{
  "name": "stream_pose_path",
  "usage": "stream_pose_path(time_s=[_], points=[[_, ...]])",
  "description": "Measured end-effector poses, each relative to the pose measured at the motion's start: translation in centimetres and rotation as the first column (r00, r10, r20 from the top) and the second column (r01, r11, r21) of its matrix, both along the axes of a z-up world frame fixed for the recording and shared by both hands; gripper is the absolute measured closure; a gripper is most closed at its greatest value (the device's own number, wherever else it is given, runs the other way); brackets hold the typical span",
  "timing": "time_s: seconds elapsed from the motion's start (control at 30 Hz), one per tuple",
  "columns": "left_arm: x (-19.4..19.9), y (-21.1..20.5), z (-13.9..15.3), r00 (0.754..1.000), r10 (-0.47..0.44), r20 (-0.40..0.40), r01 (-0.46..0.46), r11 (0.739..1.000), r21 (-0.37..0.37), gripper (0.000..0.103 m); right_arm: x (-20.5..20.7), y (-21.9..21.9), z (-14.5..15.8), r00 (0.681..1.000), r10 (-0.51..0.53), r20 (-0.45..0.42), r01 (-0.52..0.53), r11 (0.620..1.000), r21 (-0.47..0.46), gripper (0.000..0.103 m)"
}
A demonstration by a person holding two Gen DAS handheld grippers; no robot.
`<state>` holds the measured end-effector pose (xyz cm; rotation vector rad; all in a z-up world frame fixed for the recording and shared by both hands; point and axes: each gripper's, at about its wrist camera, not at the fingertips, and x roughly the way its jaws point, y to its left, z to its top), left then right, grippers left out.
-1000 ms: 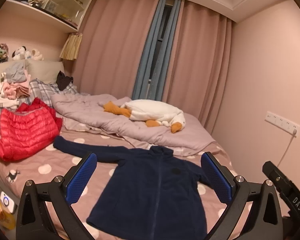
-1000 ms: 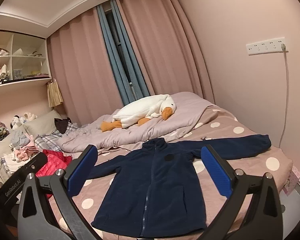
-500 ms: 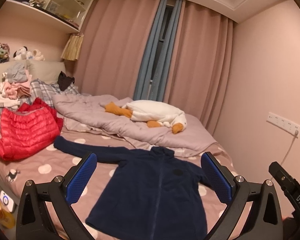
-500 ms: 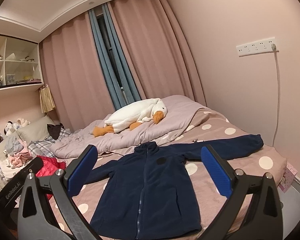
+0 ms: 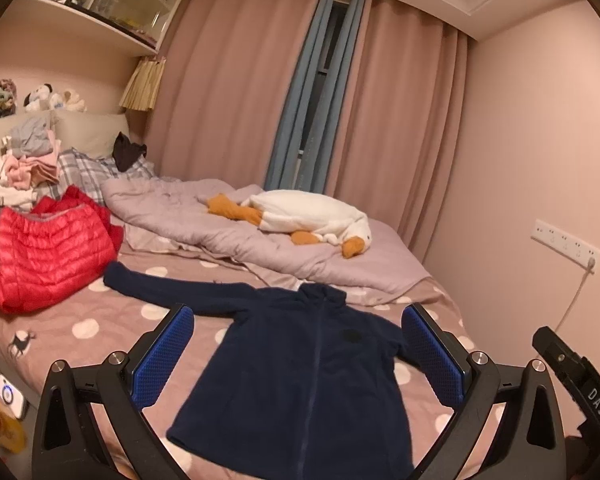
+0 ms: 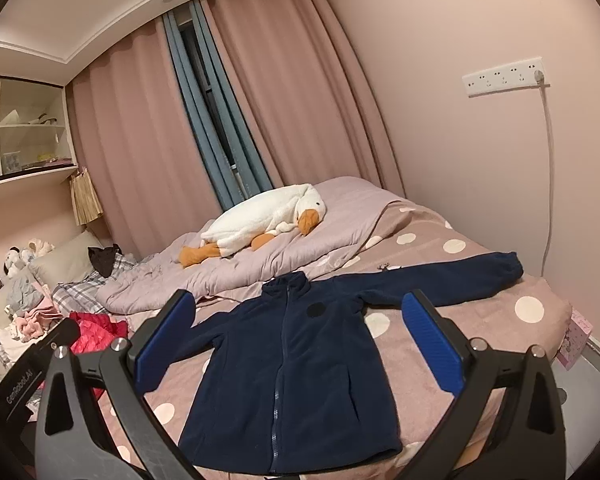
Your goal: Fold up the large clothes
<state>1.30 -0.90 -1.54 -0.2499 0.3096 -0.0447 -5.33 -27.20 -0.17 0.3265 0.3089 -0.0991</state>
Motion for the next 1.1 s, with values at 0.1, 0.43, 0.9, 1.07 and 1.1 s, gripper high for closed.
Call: stream_pose_path(time_s=[0.1,0.43,0.9,1.07,1.1], points=[[0.05,-0.17,0.02,1.000,0.010,-0.004,-0.010,1.000,0.011,0.000,-0.02,0.06,0.00,1.000,0.003,-0.002,-0.003,1.000,-0.005,0.000],[-0.03,-0.28,0.03,1.000,0.005,0.002,-0.005,1.000,0.011,0.000,-0.29,-0.06,-0.02,1.000,0.009,0.002,-0.009,1.000,0.001,0.000],[-0.31,-0.19,0.13,1.000,0.001,0.025,-0.002,0.999,0.032,0.000,-0.05,-0.02,-0.06,1.000,0.012,0.000,-0.012,1.000,-0.003,0.000],[-0.25,-0.03,0.09,0.999,-0.013,0.031,0.012,1.000,0.021,0.000,-0.07,0.05,-0.12,1.000,0.005,0.002,-0.005,1.000,-0.006,0.000],[-0.26,0.04,0.06,0.999,-0.010,0.030,0.010,1.000,0.019,0.000,-0.08,0.07,-0.15,1.000,0.005,0.001,-0.005,1.000,-0.005,0.000]])
